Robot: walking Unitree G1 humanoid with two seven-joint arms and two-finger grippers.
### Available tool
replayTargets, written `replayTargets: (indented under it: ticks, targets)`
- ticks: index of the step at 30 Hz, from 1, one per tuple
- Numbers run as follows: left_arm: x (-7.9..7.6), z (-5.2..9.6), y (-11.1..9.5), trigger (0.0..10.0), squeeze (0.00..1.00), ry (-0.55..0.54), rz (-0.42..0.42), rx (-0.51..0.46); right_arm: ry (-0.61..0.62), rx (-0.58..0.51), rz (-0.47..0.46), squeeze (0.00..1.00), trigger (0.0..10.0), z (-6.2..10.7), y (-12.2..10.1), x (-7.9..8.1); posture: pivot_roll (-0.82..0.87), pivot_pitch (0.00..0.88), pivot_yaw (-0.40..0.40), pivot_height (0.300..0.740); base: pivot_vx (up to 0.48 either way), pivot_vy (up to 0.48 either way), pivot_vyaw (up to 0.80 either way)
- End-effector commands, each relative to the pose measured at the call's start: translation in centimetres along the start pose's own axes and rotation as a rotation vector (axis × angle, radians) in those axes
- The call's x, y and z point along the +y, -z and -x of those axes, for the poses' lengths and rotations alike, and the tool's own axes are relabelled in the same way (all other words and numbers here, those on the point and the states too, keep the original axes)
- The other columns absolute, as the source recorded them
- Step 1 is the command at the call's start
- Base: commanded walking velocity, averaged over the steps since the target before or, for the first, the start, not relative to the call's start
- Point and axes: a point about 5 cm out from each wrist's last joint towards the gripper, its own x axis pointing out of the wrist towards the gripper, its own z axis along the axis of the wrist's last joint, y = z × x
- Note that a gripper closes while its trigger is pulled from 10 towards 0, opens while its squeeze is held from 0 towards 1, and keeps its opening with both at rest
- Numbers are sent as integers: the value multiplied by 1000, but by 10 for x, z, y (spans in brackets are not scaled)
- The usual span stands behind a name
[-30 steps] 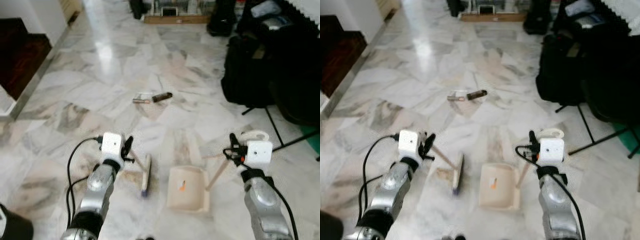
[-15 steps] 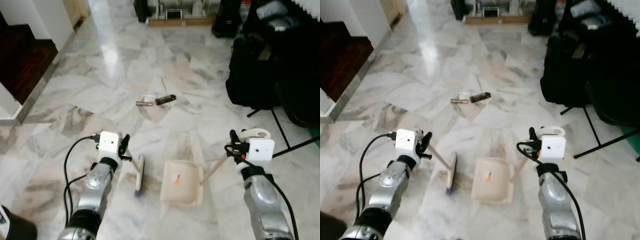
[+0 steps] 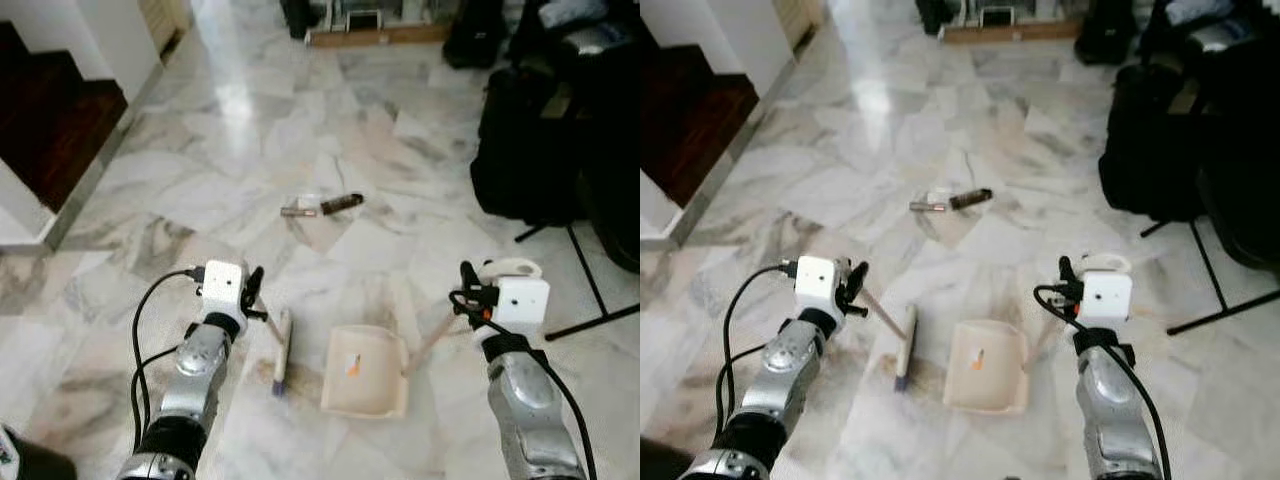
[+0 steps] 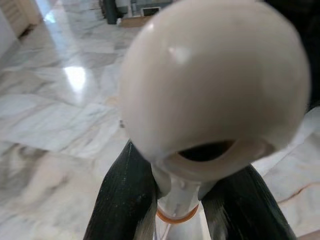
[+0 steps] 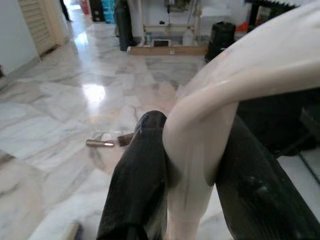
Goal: Sweep floor
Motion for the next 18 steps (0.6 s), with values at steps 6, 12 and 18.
replayTargets:
  ticks: [6, 12, 18]
  targets:
    - [8, 0, -7, 10000, 0, -20, -26, -35, 4, -53, -11, 0, 10000, -4, -10, 2, -23, 133, 57, 740, 381, 0, 0]
    - [9, 0, -8, 10000, 0, -20, -28, -37, -9, -43, -12, 0, 10000, -5, -8, 9, -17, 125, 59, 740, 378, 0, 0]
    - [7, -1, -11, 10000, 0, -19, -26, -51, 9, -51, -8, 0, 10000, -6, -10, 2, -15, 97, 50, 740, 382, 0, 0]
